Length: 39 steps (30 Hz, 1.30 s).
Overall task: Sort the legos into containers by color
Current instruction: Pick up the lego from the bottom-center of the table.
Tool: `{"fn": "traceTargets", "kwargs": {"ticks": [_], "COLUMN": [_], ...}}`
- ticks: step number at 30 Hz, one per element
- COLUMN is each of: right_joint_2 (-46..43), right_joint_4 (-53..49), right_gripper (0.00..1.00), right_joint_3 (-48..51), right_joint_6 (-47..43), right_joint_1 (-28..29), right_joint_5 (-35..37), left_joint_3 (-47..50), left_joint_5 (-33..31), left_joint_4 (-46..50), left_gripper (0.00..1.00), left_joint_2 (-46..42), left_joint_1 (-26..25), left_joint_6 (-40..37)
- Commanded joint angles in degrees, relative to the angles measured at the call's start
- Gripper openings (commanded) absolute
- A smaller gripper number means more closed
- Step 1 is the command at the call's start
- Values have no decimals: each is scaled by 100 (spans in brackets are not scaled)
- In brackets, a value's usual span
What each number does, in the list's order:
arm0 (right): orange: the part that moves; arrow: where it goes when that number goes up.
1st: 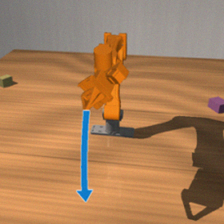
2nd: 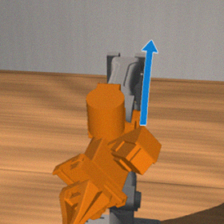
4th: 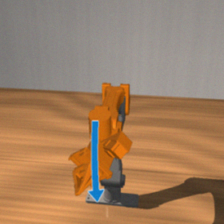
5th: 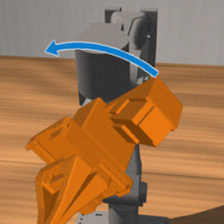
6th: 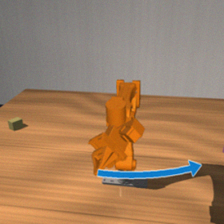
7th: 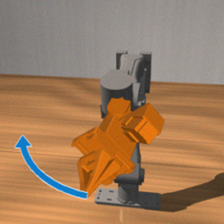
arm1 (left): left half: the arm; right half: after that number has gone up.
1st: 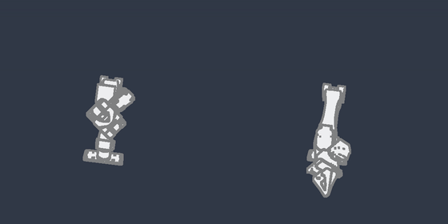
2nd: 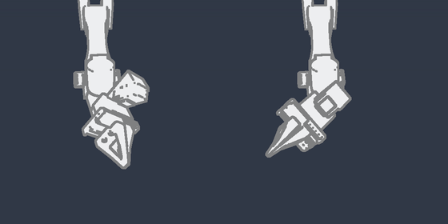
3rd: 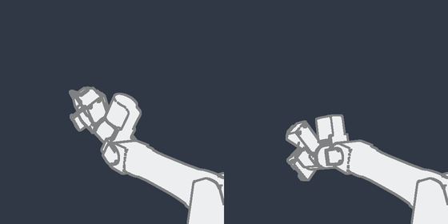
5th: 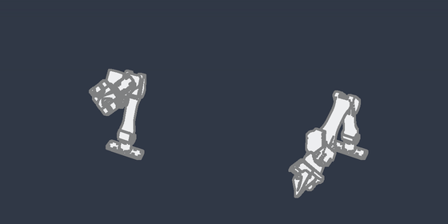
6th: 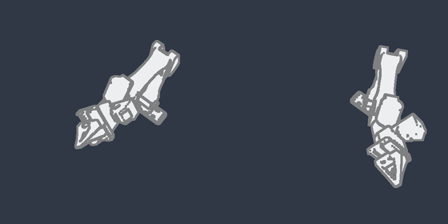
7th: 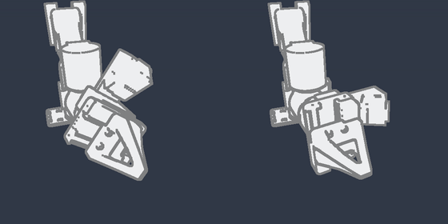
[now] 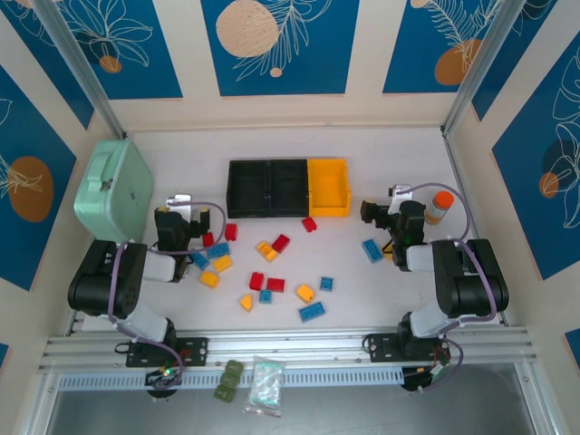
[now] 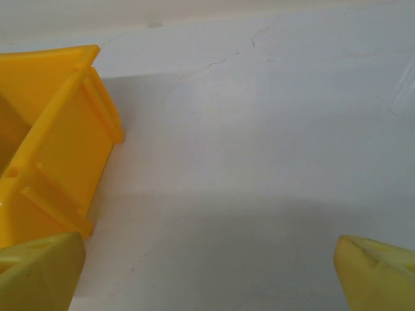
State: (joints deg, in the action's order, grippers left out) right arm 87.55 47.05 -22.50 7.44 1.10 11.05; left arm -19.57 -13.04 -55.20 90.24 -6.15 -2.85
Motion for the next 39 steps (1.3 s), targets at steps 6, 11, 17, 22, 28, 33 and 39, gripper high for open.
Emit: {"fn": "traceTargets", "kwargs": {"ticks": [6, 11, 17, 22, 28, 33, 39], "right_joint_2": [-36, -307, -1302, -2152, -3075, -3248, -3346], "right_joint_4": [11, -403, -1889, -2708, -5604, -6628, -8625], "right_gripper": [99, 99, 99, 99, 99, 83, 73], "right_joint_3": [-95, -220, -660, -898, -1509, -1673, -2047], "right_joint_6": [-76, -41, -6, 689, 3949, 3998, 3214], "right_joint_1": [-14, -14, -49, -79, -510, -768, 83], "right_joint_5": [-85, -32, -373, -683, -807, -2367, -1457], "left_joint_3": [-115, -62, -565, -1271, -1348, -1726, -1978], "left_joint_5": [131, -65, -251, -138, 812, 2129, 3197], "left_joint_4": [-61, -96, 1787, 3611, 4771, 5765, 7429], "left_gripper": [99, 99, 99, 99, 99, 93, 83], "left_joint_2": [-41, -147, -1305, -2032, -2865, -3051, -3295], "left_joint_1": [52, 62, 62, 70, 180, 163, -216], "left_joint_6": [105, 169, 236, 1055, 3611, 3714, 3465]}}
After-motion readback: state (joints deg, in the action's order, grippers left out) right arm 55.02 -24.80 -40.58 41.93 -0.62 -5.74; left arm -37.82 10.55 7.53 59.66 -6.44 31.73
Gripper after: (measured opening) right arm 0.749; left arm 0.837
